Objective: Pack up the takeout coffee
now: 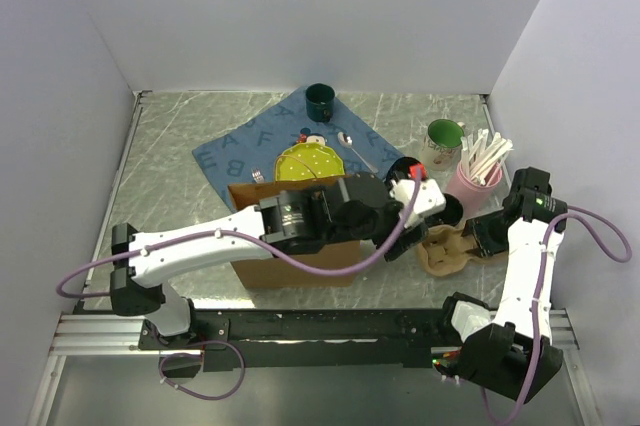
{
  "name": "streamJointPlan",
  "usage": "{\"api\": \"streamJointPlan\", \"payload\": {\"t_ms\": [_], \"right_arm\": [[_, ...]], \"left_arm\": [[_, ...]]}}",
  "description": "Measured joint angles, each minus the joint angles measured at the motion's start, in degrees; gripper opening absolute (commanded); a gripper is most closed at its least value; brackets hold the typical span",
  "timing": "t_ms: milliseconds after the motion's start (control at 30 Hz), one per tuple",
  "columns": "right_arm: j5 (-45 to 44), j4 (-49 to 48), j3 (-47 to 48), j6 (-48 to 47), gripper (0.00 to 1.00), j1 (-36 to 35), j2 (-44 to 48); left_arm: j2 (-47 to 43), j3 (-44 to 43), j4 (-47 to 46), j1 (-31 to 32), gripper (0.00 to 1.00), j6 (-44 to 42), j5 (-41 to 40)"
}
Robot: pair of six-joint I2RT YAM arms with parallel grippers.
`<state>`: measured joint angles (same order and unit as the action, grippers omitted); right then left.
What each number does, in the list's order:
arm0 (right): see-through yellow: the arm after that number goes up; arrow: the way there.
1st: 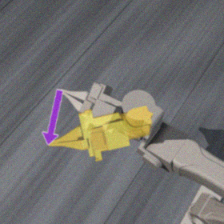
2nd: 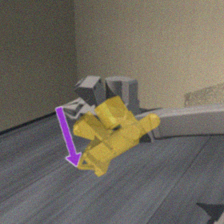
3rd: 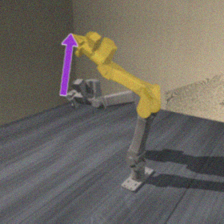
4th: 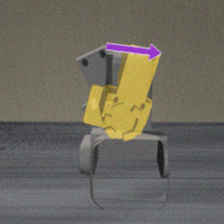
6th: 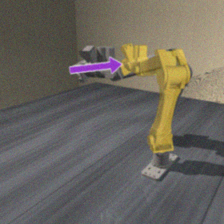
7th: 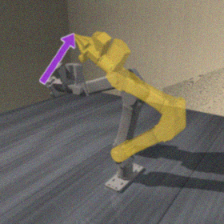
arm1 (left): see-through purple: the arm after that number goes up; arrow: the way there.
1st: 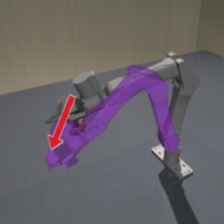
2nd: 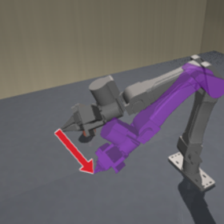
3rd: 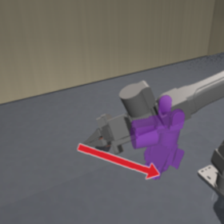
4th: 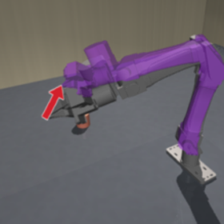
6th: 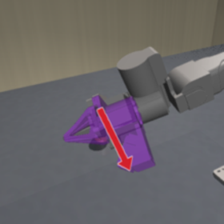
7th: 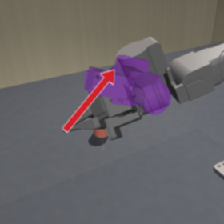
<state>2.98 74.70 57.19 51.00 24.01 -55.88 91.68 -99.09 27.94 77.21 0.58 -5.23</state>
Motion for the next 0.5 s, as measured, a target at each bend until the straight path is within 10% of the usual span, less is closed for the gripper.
{"api": "streamJointPlan", "payload": {"t_ms": [500], "right_arm": [[1.75,2.10,-0.13,-3.39,0.40,1.68,0.79]], "left_arm": [[2.86,12.98,-9.94,2.40,0.58,-4.48,-1.09]]}}
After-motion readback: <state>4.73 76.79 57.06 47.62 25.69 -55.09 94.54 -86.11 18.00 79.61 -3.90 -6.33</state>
